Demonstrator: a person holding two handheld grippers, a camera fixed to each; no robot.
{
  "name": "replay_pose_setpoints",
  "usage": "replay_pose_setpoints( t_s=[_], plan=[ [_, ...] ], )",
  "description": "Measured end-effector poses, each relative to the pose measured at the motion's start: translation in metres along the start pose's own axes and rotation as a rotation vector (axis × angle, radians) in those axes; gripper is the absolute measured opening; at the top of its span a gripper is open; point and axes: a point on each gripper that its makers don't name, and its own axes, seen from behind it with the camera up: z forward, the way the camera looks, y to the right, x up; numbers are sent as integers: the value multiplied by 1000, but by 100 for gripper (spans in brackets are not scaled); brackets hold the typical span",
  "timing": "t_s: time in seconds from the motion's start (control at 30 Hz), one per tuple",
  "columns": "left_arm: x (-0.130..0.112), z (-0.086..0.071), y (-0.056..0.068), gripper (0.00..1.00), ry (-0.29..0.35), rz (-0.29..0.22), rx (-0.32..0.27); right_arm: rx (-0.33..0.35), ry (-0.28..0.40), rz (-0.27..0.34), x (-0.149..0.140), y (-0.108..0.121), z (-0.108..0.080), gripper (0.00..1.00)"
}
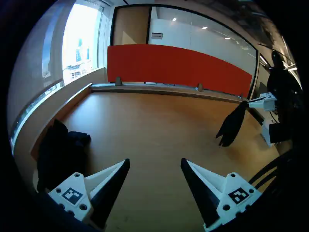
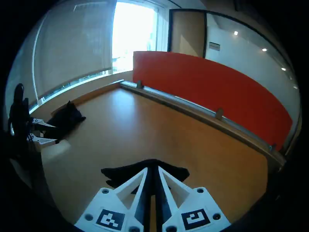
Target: Fold towel
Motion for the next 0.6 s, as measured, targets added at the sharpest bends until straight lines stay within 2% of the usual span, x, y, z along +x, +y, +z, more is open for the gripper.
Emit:
replay_pose_setpoints(
  t_s=[0.33, 0.6],
  plan=[
    [1, 9, 11, 98, -9, 14, -6, -64, -7, 30, -14, 55, -33, 4],
    [4, 17, 22, 98, -14, 19, -10, -125, -25, 59, -33, 108, -57, 4]
  ],
)
